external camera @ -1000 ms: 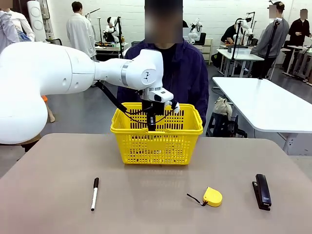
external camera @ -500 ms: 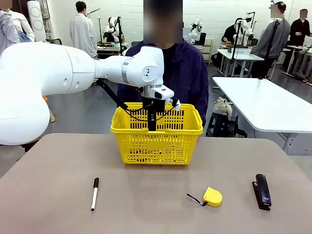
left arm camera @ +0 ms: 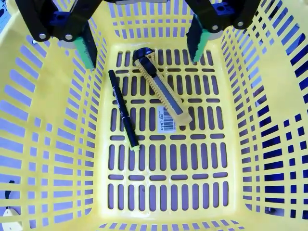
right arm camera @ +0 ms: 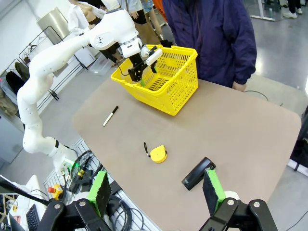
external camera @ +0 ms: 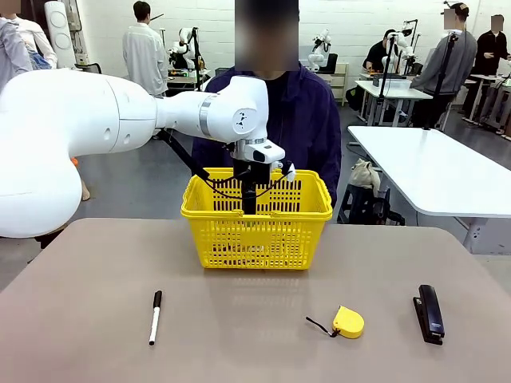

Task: Place the items the person wants into the basket.
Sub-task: Pick up the item the person points to and place it in the Market Basket.

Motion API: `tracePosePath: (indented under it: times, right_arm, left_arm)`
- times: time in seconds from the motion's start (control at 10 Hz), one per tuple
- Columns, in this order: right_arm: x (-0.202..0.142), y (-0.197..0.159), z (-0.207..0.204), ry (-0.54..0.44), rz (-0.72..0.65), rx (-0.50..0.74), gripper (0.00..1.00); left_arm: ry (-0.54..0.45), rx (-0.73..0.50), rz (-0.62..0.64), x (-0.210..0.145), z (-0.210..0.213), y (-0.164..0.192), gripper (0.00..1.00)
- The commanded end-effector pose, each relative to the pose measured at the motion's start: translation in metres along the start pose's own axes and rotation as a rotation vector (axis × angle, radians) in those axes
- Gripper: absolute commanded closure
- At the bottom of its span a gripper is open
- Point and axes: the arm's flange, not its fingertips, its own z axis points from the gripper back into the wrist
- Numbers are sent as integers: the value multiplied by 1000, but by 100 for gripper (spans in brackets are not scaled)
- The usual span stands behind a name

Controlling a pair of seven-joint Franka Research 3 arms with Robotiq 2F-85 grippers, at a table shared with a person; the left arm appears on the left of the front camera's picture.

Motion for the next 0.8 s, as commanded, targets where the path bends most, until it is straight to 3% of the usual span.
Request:
tracePosePath:
  times: [0.0, 0.7]
  right_arm:
    - [0, -1, -2, -27, 13, 18, 0]
    - [0, -1, -2, -27, 13, 18, 0]
  left_arm:
    - [20, 7, -17, 5, 8, 9, 0]
    - [-2, 3, 1, 0, 2, 1, 0]
